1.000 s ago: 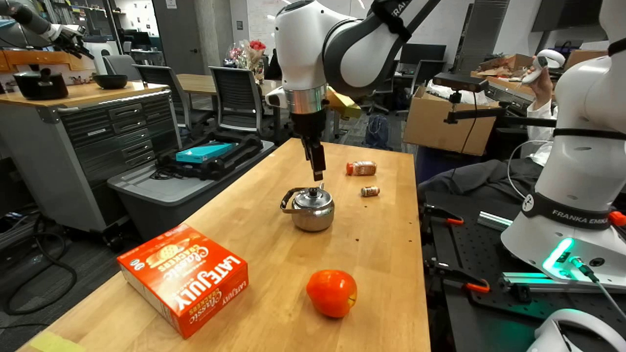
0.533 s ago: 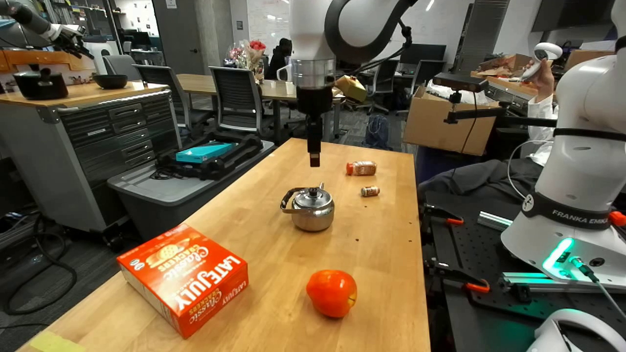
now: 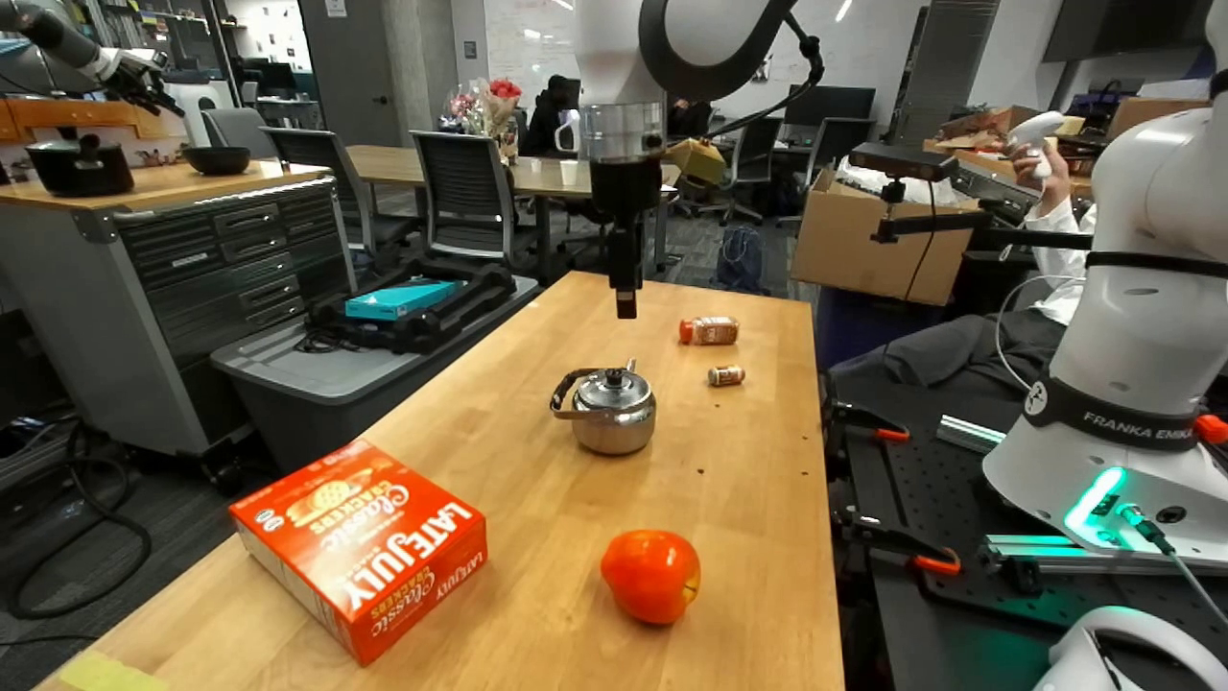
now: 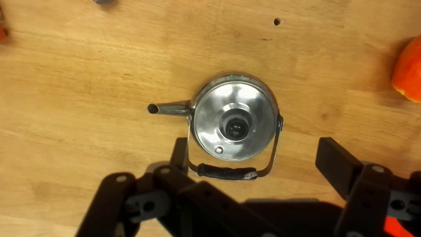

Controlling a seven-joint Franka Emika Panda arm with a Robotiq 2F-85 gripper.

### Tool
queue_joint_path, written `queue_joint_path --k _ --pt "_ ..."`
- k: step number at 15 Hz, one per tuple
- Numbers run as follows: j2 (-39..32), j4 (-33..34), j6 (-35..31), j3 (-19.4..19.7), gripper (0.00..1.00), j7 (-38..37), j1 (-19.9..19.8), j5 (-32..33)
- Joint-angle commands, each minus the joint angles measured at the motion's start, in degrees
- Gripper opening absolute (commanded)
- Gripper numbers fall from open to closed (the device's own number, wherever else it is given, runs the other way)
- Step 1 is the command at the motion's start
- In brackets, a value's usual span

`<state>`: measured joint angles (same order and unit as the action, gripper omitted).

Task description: Place the silver lid on the silver kettle

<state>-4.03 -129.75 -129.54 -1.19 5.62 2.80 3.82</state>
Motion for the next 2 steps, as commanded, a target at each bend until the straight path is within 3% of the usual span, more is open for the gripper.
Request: queue_joint_path --k 1,2 --pt "-0.02 0.10 0.15 -0.34 1.00 -0.03 -0.32 0.02" --pt "-0.02 0.10 0.15 -0.34 1.00 -0.03 -0.32 0.02"
